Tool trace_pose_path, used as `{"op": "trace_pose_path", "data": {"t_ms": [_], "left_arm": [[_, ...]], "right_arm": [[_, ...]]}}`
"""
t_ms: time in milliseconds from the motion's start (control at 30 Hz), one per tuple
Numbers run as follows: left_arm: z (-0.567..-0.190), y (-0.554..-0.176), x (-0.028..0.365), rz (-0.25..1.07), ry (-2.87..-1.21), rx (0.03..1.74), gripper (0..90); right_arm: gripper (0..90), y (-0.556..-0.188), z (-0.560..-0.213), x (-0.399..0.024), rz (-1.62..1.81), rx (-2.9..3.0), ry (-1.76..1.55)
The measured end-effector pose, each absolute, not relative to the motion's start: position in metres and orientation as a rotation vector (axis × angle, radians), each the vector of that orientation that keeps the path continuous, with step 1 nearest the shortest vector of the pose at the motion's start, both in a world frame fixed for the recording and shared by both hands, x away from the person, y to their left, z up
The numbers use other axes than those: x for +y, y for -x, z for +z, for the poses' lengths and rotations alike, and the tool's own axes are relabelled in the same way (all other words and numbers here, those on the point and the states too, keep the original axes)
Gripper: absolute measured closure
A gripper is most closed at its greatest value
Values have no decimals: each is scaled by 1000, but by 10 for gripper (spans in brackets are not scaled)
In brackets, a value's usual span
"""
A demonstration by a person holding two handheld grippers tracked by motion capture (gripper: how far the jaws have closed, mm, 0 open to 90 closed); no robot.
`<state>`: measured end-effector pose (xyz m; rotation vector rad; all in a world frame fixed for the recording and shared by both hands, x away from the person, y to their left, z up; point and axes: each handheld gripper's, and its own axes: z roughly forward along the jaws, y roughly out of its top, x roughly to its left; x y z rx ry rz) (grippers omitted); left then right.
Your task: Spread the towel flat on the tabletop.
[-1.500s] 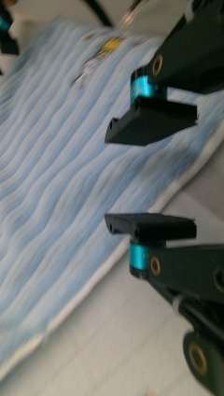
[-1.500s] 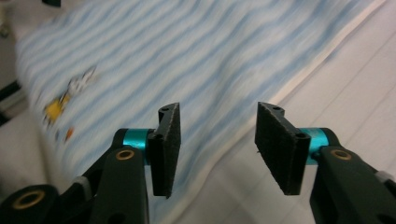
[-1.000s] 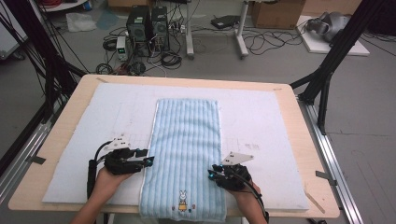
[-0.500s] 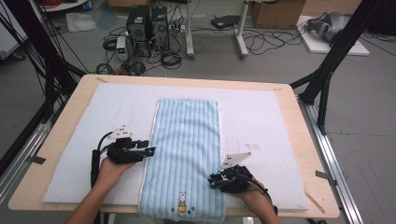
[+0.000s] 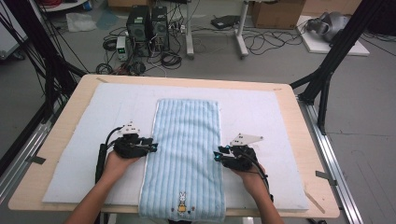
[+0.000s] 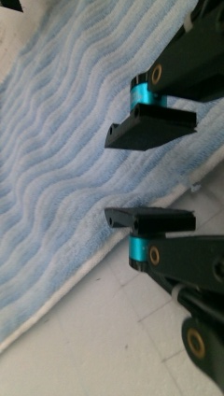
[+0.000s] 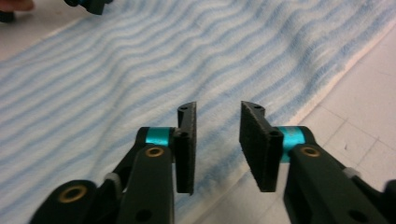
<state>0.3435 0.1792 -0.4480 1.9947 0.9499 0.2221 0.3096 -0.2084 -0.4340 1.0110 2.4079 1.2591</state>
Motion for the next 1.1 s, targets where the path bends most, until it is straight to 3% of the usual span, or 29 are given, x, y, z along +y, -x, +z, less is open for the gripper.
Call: {"op": "trace_pose_path", "data": {"t_ms": [167,233,367,433,500,567,633,867,1100], "left_arm": [[-448,-342,176,250,-2044,942,763],[-447,-340,177,261,-2058,948,857],[-445,-338,179,239,-2084,941,878],[-443,-339,183,215,-2094,941,877],[-442,-342,185,231,-2084,946,816],[-440,-351,190,264,-2031,966,619],[-437,-362,194,307,-1959,971,563],[-426,-417,193,354,-1877,1079,544],[-438,-464,185,357,-1892,1174,579]], "right_arm": [[697,-315,-442,-199,1185,2471,-1002],[707,-315,-446,-194,1128,2502,-988],[819,-313,-445,-194,1109,2523,-975],[834,-312,-442,-195,1090,2566,-976],[793,-312,-441,-195,1085,2586,-957],[736,-316,-439,-197,1127,2566,-944],[715,-323,-435,-202,1192,2510,-964],[713,-366,-424,-216,1217,2347,-1103],[696,-372,-431,-214,1201,2373,-1121]]}}
